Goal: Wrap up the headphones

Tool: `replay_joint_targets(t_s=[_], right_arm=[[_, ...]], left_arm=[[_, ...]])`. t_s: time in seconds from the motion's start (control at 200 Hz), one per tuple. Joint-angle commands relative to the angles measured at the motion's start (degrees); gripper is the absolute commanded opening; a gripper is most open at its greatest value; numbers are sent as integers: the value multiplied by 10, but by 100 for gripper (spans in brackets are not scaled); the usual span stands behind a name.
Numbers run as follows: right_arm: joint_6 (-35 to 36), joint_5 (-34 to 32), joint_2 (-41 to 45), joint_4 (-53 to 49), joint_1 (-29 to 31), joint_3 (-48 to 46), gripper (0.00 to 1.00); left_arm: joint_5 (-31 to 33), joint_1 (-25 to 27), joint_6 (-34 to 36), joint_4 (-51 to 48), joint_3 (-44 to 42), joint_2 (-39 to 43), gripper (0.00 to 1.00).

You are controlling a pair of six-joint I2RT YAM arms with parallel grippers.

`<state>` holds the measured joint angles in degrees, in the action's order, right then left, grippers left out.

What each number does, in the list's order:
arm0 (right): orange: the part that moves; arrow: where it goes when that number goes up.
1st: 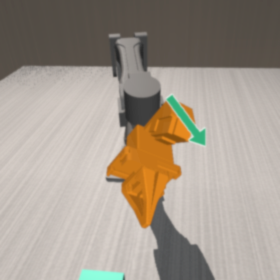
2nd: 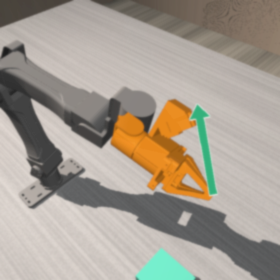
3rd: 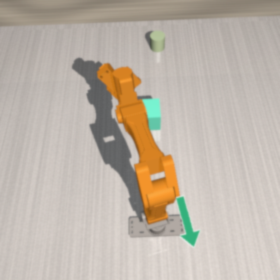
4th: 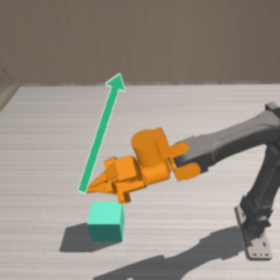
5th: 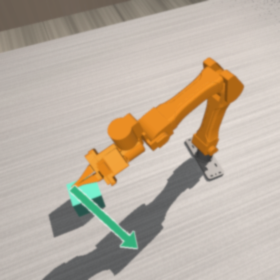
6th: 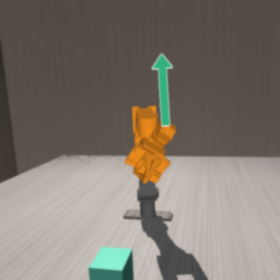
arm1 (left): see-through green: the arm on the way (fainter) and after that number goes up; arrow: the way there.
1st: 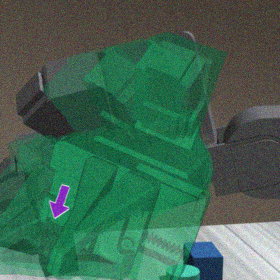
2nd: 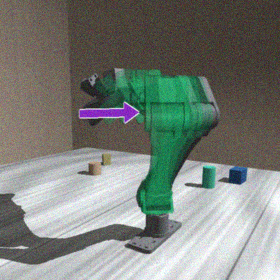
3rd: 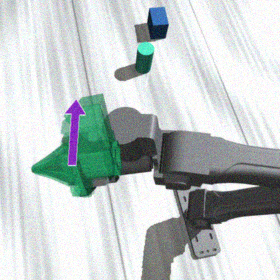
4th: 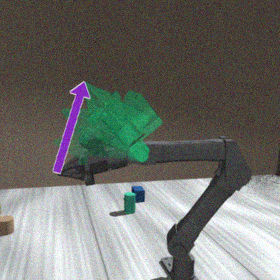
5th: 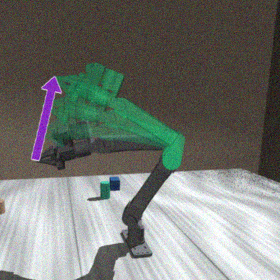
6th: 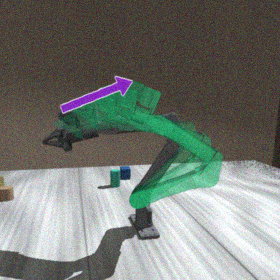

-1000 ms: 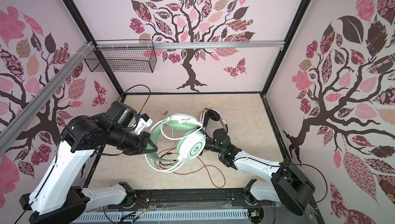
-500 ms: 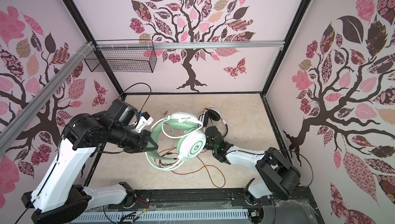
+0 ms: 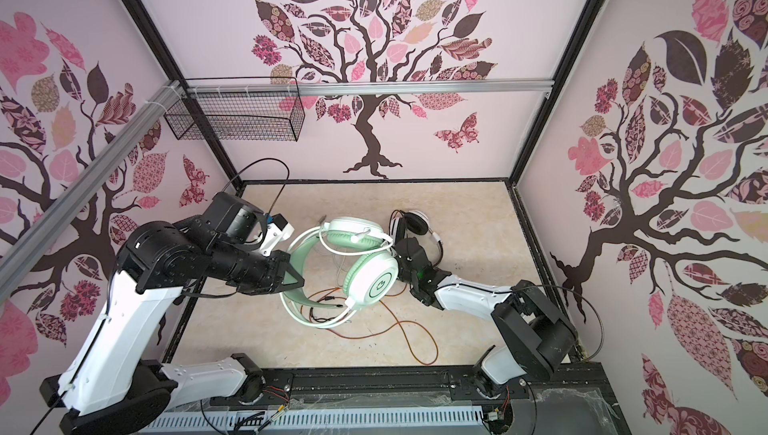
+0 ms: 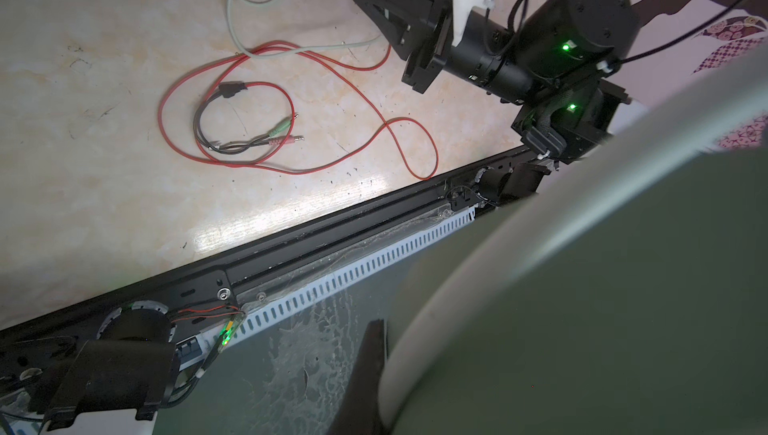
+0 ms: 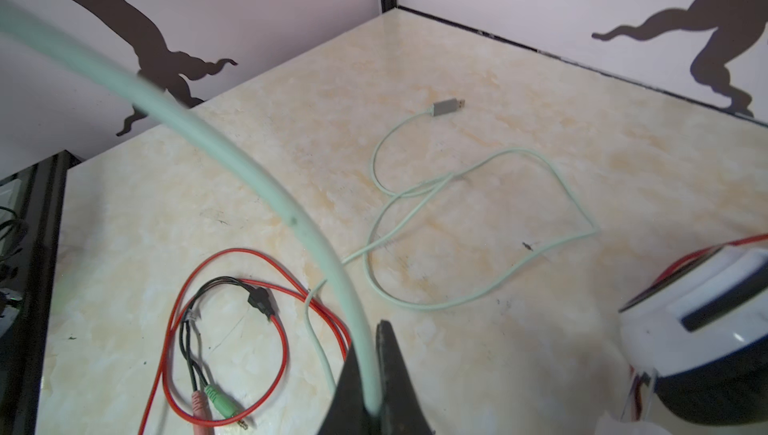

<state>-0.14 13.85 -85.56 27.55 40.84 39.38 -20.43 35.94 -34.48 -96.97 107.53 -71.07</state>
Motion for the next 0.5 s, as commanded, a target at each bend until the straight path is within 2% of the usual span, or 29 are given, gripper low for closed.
replay_joint_targets(t_s=[0.0, 0.11, 0.22, 0.355, 0.495], right_arm=[[-25, -17, -18, -25, 1, 1, 0], [-37, -11, -7, -14, 2, -20, 0], [-42, -11, 22, -18, 4, -40, 0], [-46, -24, 86, -54, 19, -56, 0], [-68, -39, 166, -93, 43, -71, 0]], left_arm=[[-42, -10, -4, -12, 32, 14, 0], [-41, -16, -18, 14, 28, 21, 0], [-28, -16, -46, 81, -5, 41, 0], [14, -16, -66, 159, -59, 65, 0], [66, -18, -54, 204, -89, 68, 0]])
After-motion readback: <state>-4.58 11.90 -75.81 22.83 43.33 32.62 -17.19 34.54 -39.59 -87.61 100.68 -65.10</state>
